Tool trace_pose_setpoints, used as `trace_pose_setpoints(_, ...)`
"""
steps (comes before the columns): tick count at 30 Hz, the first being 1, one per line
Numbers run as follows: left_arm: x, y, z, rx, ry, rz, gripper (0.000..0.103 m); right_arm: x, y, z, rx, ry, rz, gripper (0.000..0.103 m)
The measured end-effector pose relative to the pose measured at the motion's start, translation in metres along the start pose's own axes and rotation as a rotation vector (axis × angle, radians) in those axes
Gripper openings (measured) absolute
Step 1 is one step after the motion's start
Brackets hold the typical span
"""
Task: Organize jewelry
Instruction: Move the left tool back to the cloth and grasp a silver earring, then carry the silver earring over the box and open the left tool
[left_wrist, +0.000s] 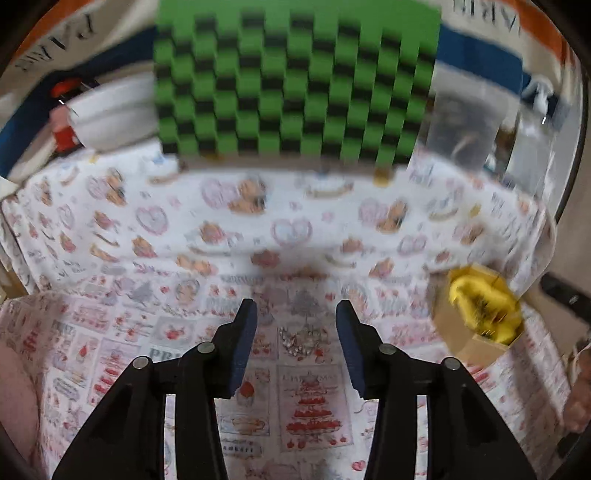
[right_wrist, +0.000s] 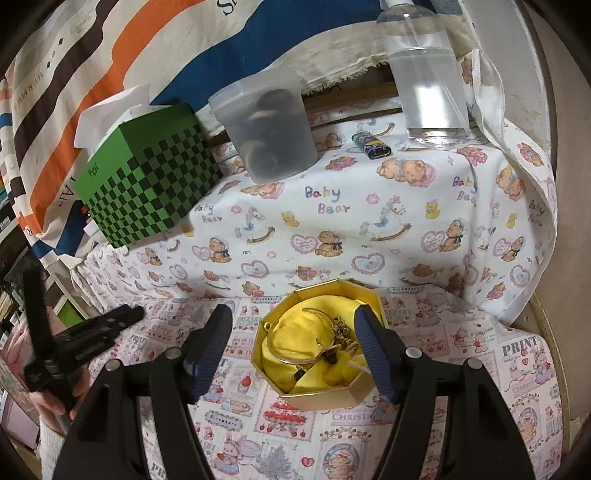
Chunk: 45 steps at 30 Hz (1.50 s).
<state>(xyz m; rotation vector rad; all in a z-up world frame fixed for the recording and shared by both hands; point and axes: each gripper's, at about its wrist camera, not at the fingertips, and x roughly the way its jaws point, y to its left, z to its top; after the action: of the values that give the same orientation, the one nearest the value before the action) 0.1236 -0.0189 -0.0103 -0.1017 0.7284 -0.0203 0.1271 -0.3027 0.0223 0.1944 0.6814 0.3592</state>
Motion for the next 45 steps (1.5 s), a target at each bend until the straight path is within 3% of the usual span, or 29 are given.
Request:
trace_pose_setpoints(1, 0.007, -0.002, -0.002, 0.008, 0.023, -0.016, 0.028, 0.0, 0.0, 0.0, -0.001, 0.002, 0.0, 0.066)
trace_pose_setpoints(2, 0.013, -0.003, -0.003, 0.015, 0.041, -0.033, 0.024, 0.001, 0.0, 0.0, -0.002, 0.004, 0.0, 0.066)
trace_pose_setpoints(11, 0.047, -0.001, -0.008, -0.028, 0.14, -0.02, 0.021, 0.003, -0.001, -0.001, 0.007, 0.012, -0.001, 0.066)
trace_pose_setpoints(13, 0.054, -0.003, -0.011, -0.011, 0.158, 0.0, 0.006, 0.004, -0.001, -0.001, 0.007, 0.015, -0.001, 0.066)
trace_pose_setpoints(16, 0.059, -0.007, -0.014, 0.019, 0.176, 0.016, 0.001, 0.004, -0.001, -0.001, 0.006, 0.016, -0.001, 0.066)
trace_pose_setpoints(27, 0.029, 0.001, -0.003, -0.044, 0.097, -0.029, 0.0, 0.007, -0.003, -0.002, 0.009, 0.027, -0.013, 0.066)
trace_pose_setpoints(29, 0.03, 0.0, -0.004, -0.041, 0.092, -0.016, 0.014, 0.007, -0.002, -0.003, 0.005, 0.028, -0.016, 0.066)
trace_pose_setpoints(30, 0.034, -0.001, -0.005, -0.029, 0.092, -0.003, 0.027, 0.008, -0.002, -0.002, 0.004, 0.029, -0.016, 0.066)
trace_pose_setpoints(31, 0.036, -0.003, -0.006, -0.013, 0.095, 0.014, 0.029, 0.008, -0.002, -0.002, 0.002, 0.031, -0.016, 0.066)
trace_pose_setpoints(36, 0.058, -0.005, -0.012, 0.031, 0.145, 0.069, 0.029, 0.009, -0.003, -0.002, 0.003, 0.033, -0.019, 0.066)
trace_pose_setpoints(38, 0.063, -0.007, -0.014, 0.048, 0.164, 0.076, 0.021, 0.009, -0.003, -0.002, 0.003, 0.034, -0.02, 0.066)
trace_pose_setpoints(39, 0.063, -0.007, -0.014, 0.042, 0.162, 0.063, 0.007, 0.009, -0.003, -0.002, 0.003, 0.034, -0.022, 0.066)
trace_pose_setpoints(45, 0.056, -0.006, -0.012, 0.035, 0.143, 0.074, 0.007, 0.009, -0.003, -0.003, 0.007, 0.033, -0.032, 0.066)
